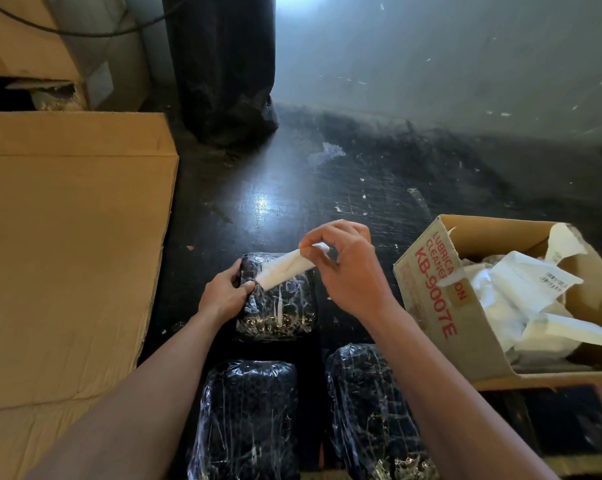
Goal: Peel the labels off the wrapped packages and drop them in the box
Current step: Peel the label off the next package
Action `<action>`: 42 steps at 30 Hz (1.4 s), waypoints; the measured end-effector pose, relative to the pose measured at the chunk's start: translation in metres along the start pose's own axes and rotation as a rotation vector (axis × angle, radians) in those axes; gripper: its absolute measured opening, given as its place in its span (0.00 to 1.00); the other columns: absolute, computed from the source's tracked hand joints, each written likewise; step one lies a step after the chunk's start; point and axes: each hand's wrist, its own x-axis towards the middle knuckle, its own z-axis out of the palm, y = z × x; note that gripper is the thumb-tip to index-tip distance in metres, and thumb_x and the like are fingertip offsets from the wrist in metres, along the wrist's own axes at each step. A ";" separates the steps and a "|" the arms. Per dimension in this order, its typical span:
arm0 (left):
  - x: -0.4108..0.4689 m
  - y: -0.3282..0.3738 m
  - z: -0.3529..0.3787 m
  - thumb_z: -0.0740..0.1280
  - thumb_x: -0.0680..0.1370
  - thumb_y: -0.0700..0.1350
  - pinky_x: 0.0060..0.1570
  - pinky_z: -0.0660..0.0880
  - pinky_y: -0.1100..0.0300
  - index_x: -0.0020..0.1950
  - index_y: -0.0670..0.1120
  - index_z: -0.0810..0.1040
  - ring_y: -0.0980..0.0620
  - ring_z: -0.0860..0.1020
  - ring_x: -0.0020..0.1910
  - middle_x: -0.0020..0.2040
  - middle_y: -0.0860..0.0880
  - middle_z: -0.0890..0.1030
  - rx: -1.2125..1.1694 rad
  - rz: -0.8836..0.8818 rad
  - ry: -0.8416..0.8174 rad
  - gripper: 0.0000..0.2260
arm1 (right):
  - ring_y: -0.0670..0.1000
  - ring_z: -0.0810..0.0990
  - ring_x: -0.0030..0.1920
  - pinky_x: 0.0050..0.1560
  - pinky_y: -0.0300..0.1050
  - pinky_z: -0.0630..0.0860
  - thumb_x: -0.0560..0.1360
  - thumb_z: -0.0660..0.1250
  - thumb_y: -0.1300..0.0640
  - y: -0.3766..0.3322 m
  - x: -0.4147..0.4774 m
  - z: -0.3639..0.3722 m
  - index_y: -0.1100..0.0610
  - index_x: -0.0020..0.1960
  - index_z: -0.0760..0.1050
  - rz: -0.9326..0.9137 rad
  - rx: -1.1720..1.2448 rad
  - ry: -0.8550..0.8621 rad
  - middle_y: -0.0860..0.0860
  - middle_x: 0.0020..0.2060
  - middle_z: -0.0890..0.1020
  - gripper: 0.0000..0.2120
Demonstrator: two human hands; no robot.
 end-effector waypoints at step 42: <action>-0.139 0.285 0.246 0.61 0.81 0.60 0.52 0.79 0.48 0.80 0.56 0.57 0.42 0.79 0.61 0.69 0.46 0.76 0.173 0.227 -0.246 0.29 | 0.54 0.79 0.55 0.61 0.62 0.78 0.74 0.75 0.59 0.136 -0.095 -0.363 0.46 0.39 0.80 0.364 -0.448 0.098 0.49 0.50 0.82 0.10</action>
